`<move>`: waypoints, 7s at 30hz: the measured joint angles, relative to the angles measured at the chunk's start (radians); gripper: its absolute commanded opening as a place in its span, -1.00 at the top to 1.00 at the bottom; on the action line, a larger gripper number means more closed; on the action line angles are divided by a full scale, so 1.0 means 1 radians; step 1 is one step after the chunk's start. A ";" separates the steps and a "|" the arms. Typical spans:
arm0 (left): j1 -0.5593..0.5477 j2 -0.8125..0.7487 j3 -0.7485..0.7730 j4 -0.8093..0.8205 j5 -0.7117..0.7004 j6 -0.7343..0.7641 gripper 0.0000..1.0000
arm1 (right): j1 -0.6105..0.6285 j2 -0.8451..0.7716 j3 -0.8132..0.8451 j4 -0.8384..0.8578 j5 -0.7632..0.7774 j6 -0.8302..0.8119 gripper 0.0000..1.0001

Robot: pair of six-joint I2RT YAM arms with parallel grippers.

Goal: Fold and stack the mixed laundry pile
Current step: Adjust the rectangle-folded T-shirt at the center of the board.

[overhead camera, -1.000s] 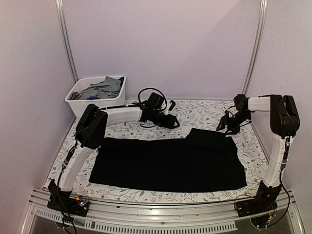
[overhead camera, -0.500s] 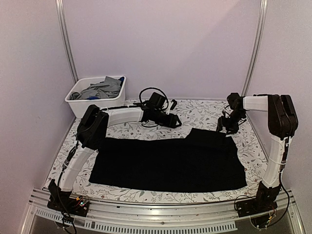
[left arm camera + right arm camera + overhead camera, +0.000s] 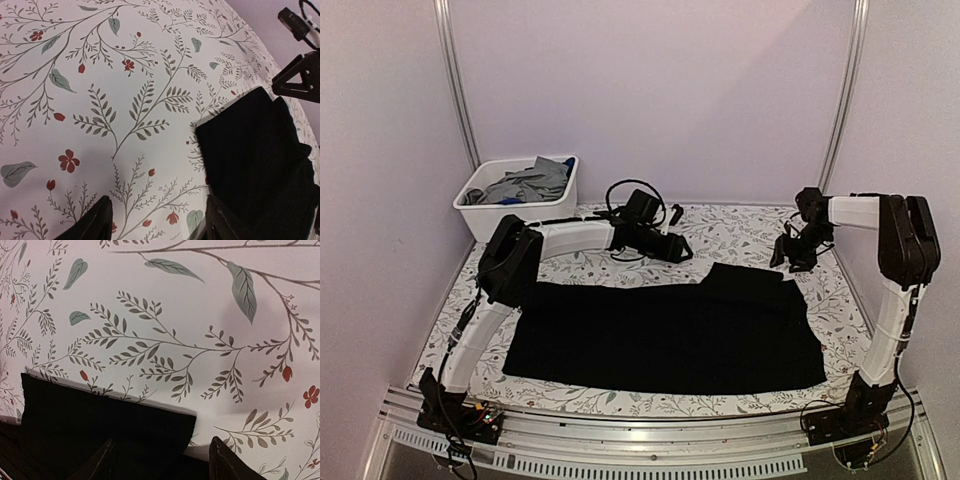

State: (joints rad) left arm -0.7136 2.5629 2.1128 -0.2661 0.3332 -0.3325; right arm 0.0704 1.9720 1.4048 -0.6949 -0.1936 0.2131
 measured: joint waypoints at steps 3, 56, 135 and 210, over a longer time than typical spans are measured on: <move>0.000 0.000 0.000 0.000 0.000 0.003 -0.26 | 0.001 0.035 -0.001 0.002 -0.014 0.003 -0.02; -0.060 -0.259 -0.451 0.276 0.128 0.074 0.12 | 0.181 -0.341 -0.420 0.090 -0.386 -0.040 1.00; -0.196 -0.363 -0.525 -0.063 0.399 -0.085 1.00 | 0.138 -0.650 -0.658 0.035 -0.397 0.075 1.00; 0.612 -1.170 -1.321 -0.221 0.137 -0.334 0.08 | 0.697 -0.014 0.079 -0.048 -0.038 -0.074 0.23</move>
State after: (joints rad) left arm -0.1020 1.3926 0.7921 -0.4870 0.4706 -0.6662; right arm 0.7670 1.9579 1.4841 -0.7429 -0.2317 0.1394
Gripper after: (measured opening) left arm 0.457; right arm 0.387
